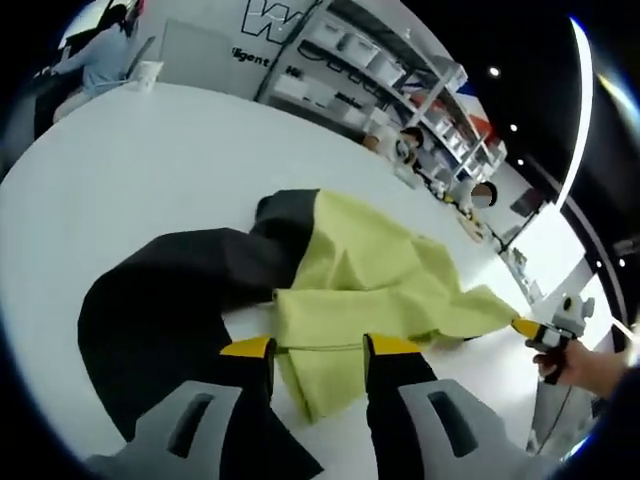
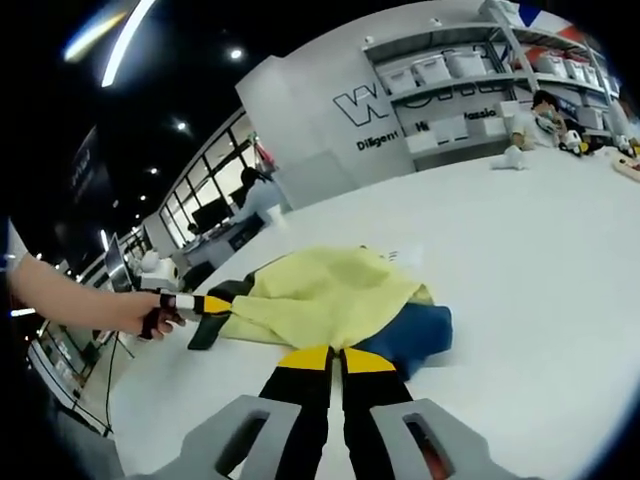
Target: Fold the garment on the visible template until the final outline fits inside the template.
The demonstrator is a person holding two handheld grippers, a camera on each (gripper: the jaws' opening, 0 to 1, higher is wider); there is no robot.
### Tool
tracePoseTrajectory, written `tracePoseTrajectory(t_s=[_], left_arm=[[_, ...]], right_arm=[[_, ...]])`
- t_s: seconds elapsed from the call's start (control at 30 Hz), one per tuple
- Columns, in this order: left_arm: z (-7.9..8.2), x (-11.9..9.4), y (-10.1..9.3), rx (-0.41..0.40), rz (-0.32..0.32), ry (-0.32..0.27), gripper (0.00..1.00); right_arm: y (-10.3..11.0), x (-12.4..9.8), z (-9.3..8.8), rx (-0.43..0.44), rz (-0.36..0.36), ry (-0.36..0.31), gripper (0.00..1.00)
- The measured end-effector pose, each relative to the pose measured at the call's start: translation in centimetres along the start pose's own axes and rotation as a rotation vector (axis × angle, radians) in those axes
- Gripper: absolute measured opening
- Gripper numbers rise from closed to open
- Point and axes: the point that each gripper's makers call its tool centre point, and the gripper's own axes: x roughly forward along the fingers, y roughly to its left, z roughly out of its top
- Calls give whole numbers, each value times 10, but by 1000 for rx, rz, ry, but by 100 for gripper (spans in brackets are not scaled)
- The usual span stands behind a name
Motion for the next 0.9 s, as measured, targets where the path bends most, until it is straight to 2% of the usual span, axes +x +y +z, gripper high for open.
tracePoseTrajectory(t_s=[0.07,0.17,0.2,0.33,0.5,0.9], left_arm=[[0,1,2,-6,5,4,24],[2,-1,8,6,42,4,5],[4,-2,9,3,47,-2,1],[5,-4,9,-8,37,1,1],[5,-9,4,23,25,15,1],[21,-53,-32,23,-28,-5,0]], right_arm=[[-1,-1,-1,2,-2,1,0],[-2,-1,-1,3,-4,1,0],[-3,-2,-1,3,-5,1,0],[-2,-3,-2,1,-6,1,0],[-1,-4,0,1,-7,-4,0],[5,-18,17,-2,-6,-39,0]])
